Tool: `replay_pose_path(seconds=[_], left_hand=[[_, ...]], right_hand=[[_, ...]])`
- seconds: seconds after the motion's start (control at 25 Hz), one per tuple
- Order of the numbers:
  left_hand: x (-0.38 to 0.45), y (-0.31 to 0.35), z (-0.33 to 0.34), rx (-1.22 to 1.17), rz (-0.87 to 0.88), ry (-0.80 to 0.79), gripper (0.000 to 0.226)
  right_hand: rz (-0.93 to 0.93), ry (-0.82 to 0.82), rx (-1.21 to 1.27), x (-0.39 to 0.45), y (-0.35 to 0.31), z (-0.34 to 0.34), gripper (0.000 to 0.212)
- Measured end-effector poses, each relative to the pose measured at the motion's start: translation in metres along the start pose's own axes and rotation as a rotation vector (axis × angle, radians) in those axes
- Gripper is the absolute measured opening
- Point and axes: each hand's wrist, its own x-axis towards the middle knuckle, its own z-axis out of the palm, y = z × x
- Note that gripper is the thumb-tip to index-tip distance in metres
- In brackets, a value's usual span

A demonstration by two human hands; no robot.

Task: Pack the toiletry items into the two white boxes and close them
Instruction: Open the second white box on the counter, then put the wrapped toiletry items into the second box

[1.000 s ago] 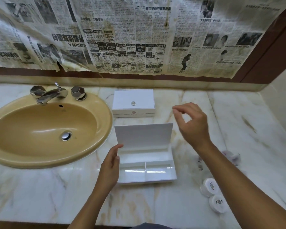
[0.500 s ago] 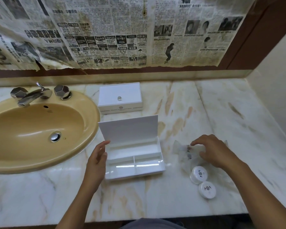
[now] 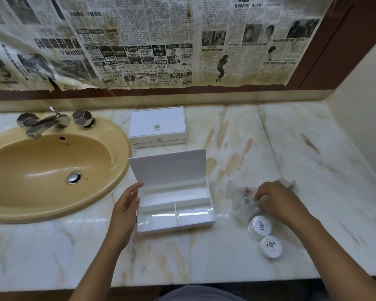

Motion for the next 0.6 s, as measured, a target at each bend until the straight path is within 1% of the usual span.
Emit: replay_pose_path(seconds=[0.16,0.24,0.32,0.44,0.6], left_hand=[[0.002,-0.003,-0.001,-0.033,-0.017,-0.004,0.046],[0.004,-0.005,-0.003,-0.052,-0.025,-0.013,0.046],[0.006,-0.008,-0.005,-0.068,-0.042,-0.036,0.045],[0.009,-0.010,-0.007,-0.087,-0.063,-0.054,0.041],[0.007,-0.008,-0.007,-0.112,-0.073,-0.055,0.040]], right_hand=[[-0.042,0.075,0.002,-0.005,-0.003,-0.006,0.023],[-0.085,0.154,0.031,-0.008,-0.009,-0.013,0.020],[-0.141,0.261,0.067,-0.012,-0.022,-0.021,0.012],[-0.282,0.412,0.173,-0.018,-0.052,-0.032,0.009],[-0.556,0.518,0.322,-0.030,-0.107,-0.036,0.011]])
